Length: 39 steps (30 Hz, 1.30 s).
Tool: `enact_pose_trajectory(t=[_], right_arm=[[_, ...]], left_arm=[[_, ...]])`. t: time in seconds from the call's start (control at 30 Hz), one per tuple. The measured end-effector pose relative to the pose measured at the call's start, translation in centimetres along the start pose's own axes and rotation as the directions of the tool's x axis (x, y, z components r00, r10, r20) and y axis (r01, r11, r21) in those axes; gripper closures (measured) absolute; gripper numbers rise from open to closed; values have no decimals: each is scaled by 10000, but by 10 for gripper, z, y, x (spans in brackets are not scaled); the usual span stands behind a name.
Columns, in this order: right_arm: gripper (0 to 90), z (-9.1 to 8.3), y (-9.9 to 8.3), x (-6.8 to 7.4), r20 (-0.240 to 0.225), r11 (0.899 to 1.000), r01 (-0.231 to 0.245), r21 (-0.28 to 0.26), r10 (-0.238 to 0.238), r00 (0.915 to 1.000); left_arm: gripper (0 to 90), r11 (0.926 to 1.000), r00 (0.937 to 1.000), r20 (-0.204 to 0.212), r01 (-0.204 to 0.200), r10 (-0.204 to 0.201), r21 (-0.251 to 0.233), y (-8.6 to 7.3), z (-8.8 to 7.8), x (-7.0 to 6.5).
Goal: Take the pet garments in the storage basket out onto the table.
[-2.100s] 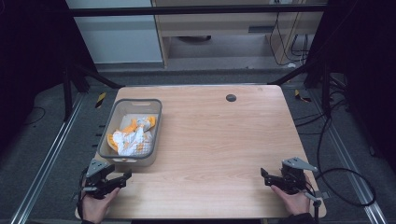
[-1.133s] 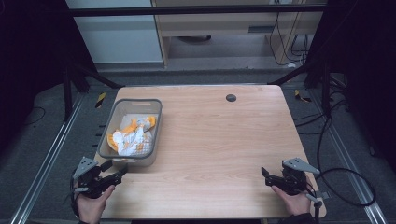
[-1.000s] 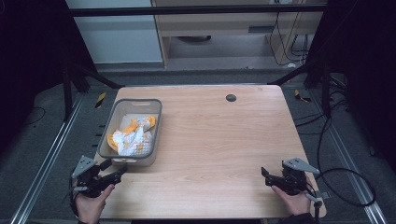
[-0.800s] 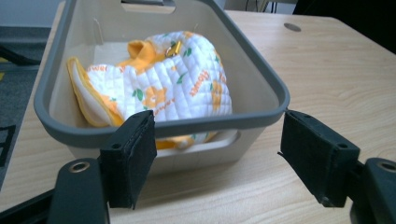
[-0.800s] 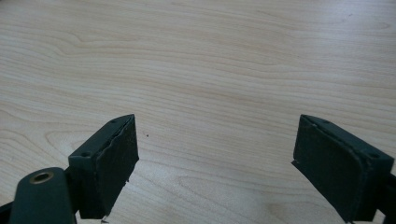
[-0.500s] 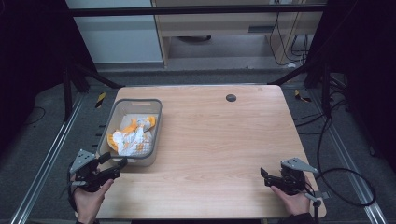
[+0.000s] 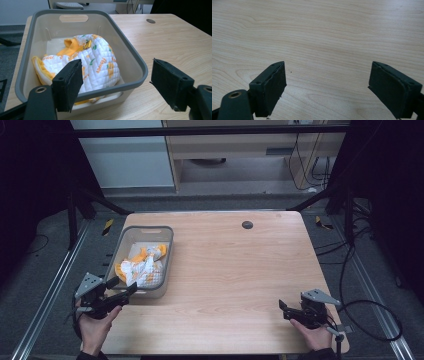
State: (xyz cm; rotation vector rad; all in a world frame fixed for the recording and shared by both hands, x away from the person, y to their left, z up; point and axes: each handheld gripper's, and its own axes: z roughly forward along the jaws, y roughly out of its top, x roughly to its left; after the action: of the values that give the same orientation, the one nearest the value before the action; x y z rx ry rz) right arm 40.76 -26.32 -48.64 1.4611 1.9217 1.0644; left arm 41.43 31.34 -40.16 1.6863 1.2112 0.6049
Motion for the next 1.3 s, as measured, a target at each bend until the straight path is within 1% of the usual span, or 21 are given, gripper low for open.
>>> enact_pose_trajectory(t=[0.03,0.17,0.33,0.5,0.8,0.93,0.97,1.1,1.2,1.3], right_arm=[[142,0,0,0,-37,10000,-66,23,66,10000],[142,0,0,0,-26,10000,-59,20,59,10000],[142,0,0,0,29,10000,9,20,-9,10000],[142,0,0,0,20,10000,19,16,-19,10000],[143,0,0,0,11,10000,5,24,-5,10000],[143,0,0,0,-31,10000,-64,57,64,10000],[143,1,0,0,-7,10000,-23,35,23,10000],[143,0,0,0,-50,10000,-45,61,46,10000],[143,0,0,0,-59,10000,-51,53,51,10000],[143,1,0,0,-62,10000,-25,48,26,10000]], left_arm=[[250,10000,10000,-24,-55,54,-19,3,1,0],[248,9999,9999,14,-117,117,-46,8,3,0],[247,9999,9999,60,-93,93,-92,14,6,2],[246,9999,9999,65,-121,121,12,18,11,3],[243,9994,9994,-106,-325,326,99,34,20,7],[243,9989,9991,-145,-402,406,230,39,25,8],[242,9987,9990,-163,-419,424,297,42,29,8],[241,9983,9991,-152,-397,404,422,45,34,9],[240,9973,9986,-195,-482,493,549,49,39,8],[240,9970,9986,-201,-484,497,608,53,43,8]])
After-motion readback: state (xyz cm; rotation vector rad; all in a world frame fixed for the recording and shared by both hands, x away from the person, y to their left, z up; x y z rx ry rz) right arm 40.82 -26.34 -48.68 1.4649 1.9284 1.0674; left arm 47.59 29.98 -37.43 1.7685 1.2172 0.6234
